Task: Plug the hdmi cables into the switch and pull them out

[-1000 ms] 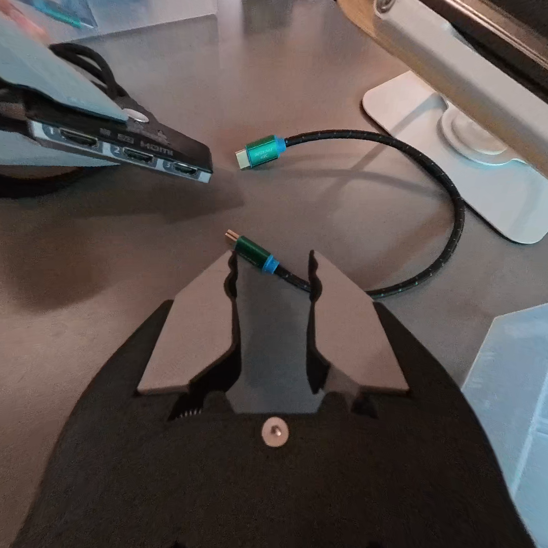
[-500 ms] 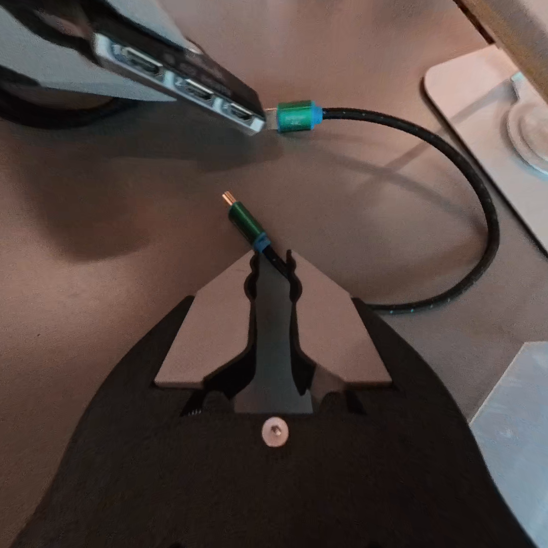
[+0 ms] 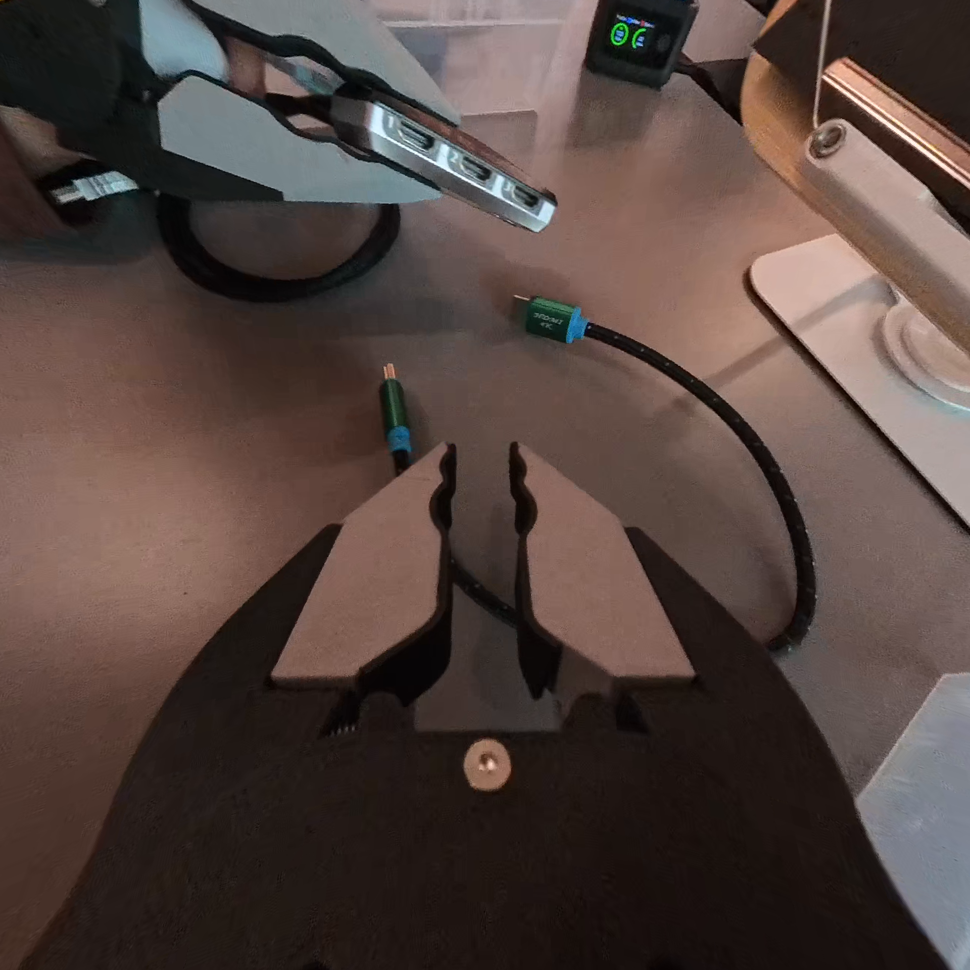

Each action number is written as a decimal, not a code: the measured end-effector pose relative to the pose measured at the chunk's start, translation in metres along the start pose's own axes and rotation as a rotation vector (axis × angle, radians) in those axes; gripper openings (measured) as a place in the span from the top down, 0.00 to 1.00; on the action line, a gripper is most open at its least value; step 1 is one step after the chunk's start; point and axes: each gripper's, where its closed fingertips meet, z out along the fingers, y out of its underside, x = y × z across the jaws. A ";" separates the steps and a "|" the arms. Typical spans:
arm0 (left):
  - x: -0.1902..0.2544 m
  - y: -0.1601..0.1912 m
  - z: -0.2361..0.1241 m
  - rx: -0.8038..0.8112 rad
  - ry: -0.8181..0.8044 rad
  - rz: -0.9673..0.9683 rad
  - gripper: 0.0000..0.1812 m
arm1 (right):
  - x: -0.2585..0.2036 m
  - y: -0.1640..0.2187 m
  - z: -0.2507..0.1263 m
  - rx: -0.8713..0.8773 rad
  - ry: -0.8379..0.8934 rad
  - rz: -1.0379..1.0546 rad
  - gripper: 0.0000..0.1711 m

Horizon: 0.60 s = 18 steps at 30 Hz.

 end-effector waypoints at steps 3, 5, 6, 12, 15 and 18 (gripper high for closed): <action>0.002 -0.001 0.000 0.004 0.001 0.013 0.90 | 0.011 0.001 0.000 -0.003 0.058 0.013 0.90; 0.003 -0.002 0.001 0.004 0.002 0.023 0.90 | 0.017 -0.004 -0.001 0.014 0.092 0.014 0.91; 0.004 -0.002 0.001 0.003 0.004 0.025 0.90 | 0.016 -0.009 -0.002 0.036 0.084 0.018 0.91; 0.002 0.004 0.005 -0.035 -0.021 0.037 0.90 | 0.025 -0.044 0.009 0.040 0.036 -0.066 0.75; -0.002 0.010 0.007 -0.067 -0.044 0.044 0.90 | 0.044 -0.046 0.031 -0.027 0.025 -0.112 0.75; -0.004 0.013 0.006 -0.073 -0.057 0.064 0.90 | 0.049 -0.039 0.056 -0.075 -0.048 -0.136 0.74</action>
